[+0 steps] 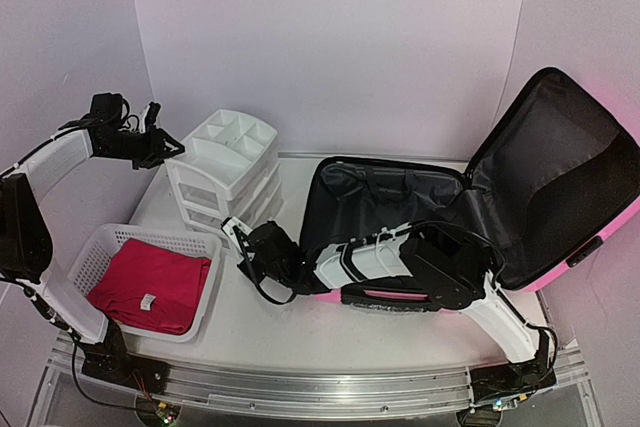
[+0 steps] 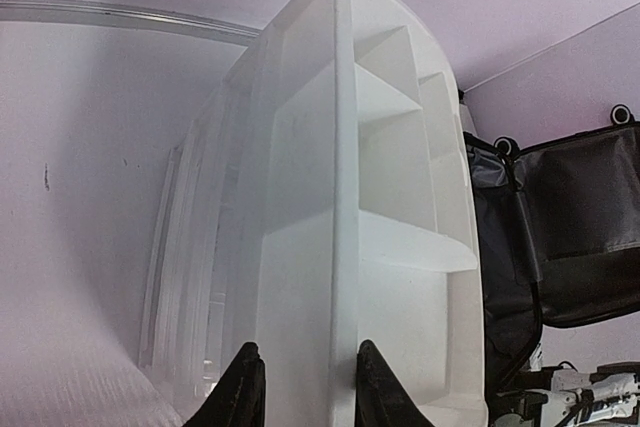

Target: Open, take out, and arrange the luggage

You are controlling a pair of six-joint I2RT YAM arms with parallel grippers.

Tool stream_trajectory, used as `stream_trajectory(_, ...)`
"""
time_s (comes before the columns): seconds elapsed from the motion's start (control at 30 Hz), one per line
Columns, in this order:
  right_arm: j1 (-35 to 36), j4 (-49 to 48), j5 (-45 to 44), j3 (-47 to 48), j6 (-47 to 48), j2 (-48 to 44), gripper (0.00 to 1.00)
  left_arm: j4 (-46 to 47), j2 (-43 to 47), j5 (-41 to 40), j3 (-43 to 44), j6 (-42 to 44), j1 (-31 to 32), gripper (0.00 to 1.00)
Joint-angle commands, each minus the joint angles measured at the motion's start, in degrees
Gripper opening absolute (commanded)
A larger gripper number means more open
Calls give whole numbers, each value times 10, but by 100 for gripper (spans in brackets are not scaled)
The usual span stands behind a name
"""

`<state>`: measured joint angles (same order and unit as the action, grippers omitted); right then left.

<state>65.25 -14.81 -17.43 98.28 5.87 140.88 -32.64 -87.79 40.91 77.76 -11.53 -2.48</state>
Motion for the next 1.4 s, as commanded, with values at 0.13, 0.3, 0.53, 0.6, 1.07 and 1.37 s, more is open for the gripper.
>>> stream_trajectory(0.13, -2, -87, 5, 47, 28, 35, 0, -40, -22, -24, -24, 3, -3, 30)
stream_trajectory(0.3, 0, 2, 13, -7, -6, -45, 2, -36, -11, -49, -27, 3, -3, 29)
stream_trajectory(0.53, 4, 238, -5, -34, -87, -174, 29, -35, 24, -151, -31, 16, -4, 27)
stream_trajectory(0.6, 4, 315, -12, -12, -93, -195, 35, -35, 37, -186, -32, 19, -5, 27)
stream_trajectory(1.07, -8, 471, -58, -80, -95, -348, 45, -34, 54, -329, -24, 68, -66, 27)
stream_trajectory(1.37, -27, 509, -60, -108, -123, -395, 46, -38, 64, -321, -26, 68, -71, 41)
